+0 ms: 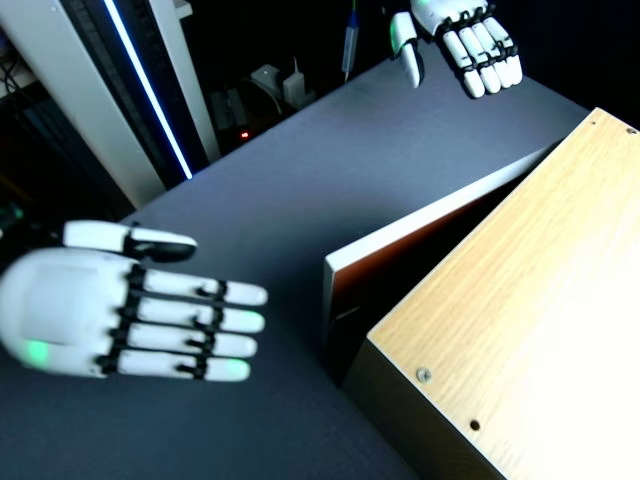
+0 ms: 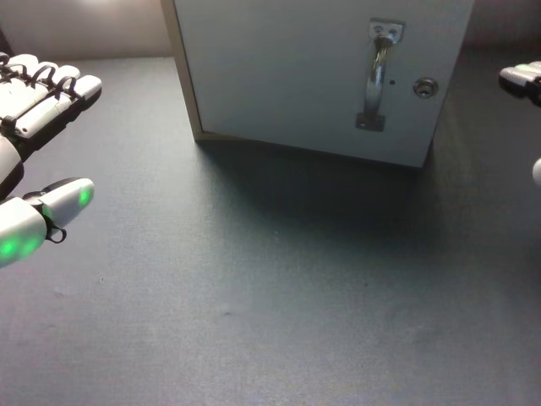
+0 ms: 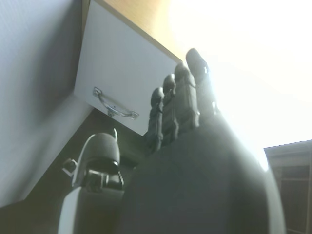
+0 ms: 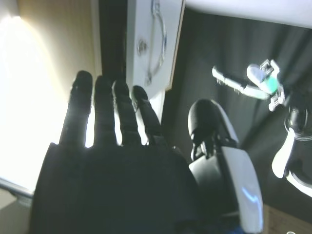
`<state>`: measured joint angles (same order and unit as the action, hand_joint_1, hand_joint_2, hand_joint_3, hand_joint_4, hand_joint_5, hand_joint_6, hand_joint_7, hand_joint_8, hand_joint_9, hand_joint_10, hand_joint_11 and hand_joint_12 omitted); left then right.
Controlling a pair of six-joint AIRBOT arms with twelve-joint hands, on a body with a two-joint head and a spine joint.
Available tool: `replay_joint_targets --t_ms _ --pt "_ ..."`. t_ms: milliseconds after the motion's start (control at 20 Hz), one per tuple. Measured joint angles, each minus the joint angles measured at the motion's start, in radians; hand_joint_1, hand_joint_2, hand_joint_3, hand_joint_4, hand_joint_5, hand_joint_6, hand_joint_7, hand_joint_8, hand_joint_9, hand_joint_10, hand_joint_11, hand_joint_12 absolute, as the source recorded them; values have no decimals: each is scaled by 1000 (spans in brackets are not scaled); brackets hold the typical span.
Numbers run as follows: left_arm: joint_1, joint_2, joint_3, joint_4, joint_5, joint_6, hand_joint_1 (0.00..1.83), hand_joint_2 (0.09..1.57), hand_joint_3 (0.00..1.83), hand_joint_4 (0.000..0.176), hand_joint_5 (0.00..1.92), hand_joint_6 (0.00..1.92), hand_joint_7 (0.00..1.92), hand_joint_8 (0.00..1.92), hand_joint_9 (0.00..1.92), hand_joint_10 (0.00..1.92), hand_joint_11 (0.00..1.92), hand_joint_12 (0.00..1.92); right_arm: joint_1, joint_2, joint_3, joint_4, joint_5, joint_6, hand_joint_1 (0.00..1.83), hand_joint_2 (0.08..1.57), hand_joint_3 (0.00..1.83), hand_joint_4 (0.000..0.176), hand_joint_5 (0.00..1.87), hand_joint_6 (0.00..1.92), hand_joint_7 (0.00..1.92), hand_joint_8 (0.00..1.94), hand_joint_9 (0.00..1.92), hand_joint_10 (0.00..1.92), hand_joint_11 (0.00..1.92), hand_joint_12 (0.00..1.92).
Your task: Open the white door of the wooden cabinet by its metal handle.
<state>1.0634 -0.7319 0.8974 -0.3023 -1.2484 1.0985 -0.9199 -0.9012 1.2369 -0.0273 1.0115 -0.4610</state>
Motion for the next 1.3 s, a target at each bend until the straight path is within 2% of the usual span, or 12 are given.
replay_joint_targets --t_ms 50,150,350,450,550,600,650,700,950,1100,1200,1300 --pt "0 0 0 1 0 0 0 1478 0 0 65 2 82 1 80 3 0 172 20 -3 11 0 -15 0 0 1351 0 0 0 0 0 0 0 0 0 0" --pt "0 -1 0 1 1 0 0 1487 4 0 62 0 88 3 95 9 0 153 52 -10 27 -16 -38 -1 0 1352 0 0 0 0 0 0 0 0 0 0" --pt "0 -1 0 0 1 0 0 1485 2 0 89 8 101 3 98 3 0 243 121 -54 66 -72 -115 0 0 1369 2 0 0 0 0 0 0 0 0 0" --pt "0 -2 0 0 1 0 0 1488 3 0 115 8 121 4 117 6 0 382 147 -67 84 -76 -150 0 0 1375 4 0 0 0 0 0 0 0 0 0" --pt "0 -2 0 1 1 0 0 1491 2 0 113 2 116 3 104 5 0 294 169 -80 106 -77 -174 0 0 1374 3 0 0 0 0 0 0 0 0 0" --pt "0 -2 0 2 1 0 0 1491 2 0 123 3 122 4 112 7 0 359 173 -85 115 -76 -183 0 0 1375 3 0 0 0 0 0 0 0 0 0" --pt "0 -2 0 2 2 0 0 1491 2 0 126 4 122 3 109 5 0 372 180 -92 122 -75 -194 0 0 1372 1 0 0 0 0 0 0 0 0 0" --pt "0 -2 0 2 3 0 0 1489 0 0 110 6 113 2 102 2 0 303 186 -98 128 -75 -207 -1 0 1382 5 0 0 0 0 0 0 0 0 0" --pt "0 -2 0 4 6 0 0 1506 7 0 131 3 144 2 130 6 0 438 220 -127 155 -83 -242 0 8 1412 13 0 0 0 0 0 0 0 0 0" --pt "0 -2 0 6 6 0 0 1511 7 0 122 2 129 5 109 11 0 256 232 -133 163 -82 -254 0 29 1383 0 0 0 0 0 0 0 0 0 0" --pt "0 -5 2 7 6 0 0 1514 5 0 139 4 149 5 135 13 0 401 238 -134 163 -85 -257 0 23 1381 0 0 0 0 0 0 0 0 0 0" --pt "0 -10 4 4 8 -2 0 1515 4 0 126 0 141 0 129 6 0 387 245 -137 163 -85 -257 0 22 1374 0 0 0 0 0 0 0 0 0 0"
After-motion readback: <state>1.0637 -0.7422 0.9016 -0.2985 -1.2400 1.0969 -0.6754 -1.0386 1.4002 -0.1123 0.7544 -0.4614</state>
